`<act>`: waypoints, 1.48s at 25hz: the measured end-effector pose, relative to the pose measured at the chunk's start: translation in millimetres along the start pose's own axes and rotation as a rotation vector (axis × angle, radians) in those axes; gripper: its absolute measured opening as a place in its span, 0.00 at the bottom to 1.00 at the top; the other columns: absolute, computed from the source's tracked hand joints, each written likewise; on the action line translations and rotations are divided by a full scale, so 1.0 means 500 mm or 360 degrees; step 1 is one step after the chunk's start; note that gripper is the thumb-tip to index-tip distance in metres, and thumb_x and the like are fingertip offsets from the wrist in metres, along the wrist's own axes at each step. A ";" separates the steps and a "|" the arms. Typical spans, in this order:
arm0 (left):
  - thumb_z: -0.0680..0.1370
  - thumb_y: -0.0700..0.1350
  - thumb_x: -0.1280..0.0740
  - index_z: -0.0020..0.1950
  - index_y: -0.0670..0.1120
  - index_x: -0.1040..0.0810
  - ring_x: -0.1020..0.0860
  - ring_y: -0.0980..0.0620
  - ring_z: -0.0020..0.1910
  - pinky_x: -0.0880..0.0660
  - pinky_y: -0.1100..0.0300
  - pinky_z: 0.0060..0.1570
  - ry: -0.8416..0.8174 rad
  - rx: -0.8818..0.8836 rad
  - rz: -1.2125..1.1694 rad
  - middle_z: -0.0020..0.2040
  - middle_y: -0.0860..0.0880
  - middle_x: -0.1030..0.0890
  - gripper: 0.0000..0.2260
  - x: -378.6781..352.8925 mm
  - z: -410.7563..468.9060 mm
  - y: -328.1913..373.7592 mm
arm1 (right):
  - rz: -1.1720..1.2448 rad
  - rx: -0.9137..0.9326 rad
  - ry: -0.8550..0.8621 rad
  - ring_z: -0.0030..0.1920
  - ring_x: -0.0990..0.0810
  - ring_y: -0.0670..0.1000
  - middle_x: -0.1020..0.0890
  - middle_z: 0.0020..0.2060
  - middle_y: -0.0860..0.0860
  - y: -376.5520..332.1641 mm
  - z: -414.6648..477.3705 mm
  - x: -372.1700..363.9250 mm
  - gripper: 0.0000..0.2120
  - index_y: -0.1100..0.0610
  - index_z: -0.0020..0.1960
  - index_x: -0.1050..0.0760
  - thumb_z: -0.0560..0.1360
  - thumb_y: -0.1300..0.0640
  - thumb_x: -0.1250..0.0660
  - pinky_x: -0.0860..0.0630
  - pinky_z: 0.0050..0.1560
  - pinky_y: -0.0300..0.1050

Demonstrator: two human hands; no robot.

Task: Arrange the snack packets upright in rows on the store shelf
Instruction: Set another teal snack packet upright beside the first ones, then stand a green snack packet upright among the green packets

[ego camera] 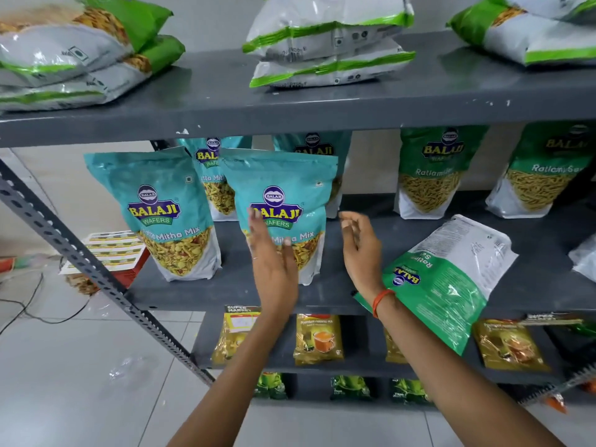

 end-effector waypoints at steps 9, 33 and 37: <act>0.80 0.42 0.42 0.71 0.42 0.35 0.38 0.43 0.74 0.40 0.51 0.72 -0.1284 -0.0093 0.0152 0.73 0.40 0.34 0.19 -0.459 -0.124 0.126 | -0.0553 0.0314 0.0061 0.62 0.25 0.55 0.21 0.60 0.57 0.055 0.014 0.341 0.13 0.62 0.62 0.28 0.78 0.62 0.41 0.31 0.65 0.44; 0.79 0.34 0.45 0.48 0.47 0.19 0.16 0.52 0.41 0.22 0.54 0.52 -0.1053 0.1346 -0.1160 0.48 0.45 0.18 0.16 -0.519 -0.126 0.080 | -0.0337 -0.0019 -0.0126 0.51 0.20 0.49 0.17 0.52 0.59 0.166 0.152 0.598 0.12 0.62 0.56 0.21 0.77 0.66 0.39 0.24 0.55 0.41; 0.79 0.39 0.38 0.42 0.47 0.27 0.24 0.49 0.48 0.26 0.55 0.47 -0.0871 0.1180 -0.1165 0.45 0.49 0.22 0.06 -0.538 -0.075 0.142 | -0.0118 -0.0365 -0.0238 0.50 0.22 0.51 0.18 0.47 0.55 0.161 0.200 0.595 0.09 0.62 0.53 0.22 0.78 0.62 0.39 0.24 0.52 0.45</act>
Point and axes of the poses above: each hand's wrist, its own z-axis towards the middle knuckle, its own x-axis out of the back of the hand, y = z × x, the point moved 8 cm from there along z, towards the middle knuckle
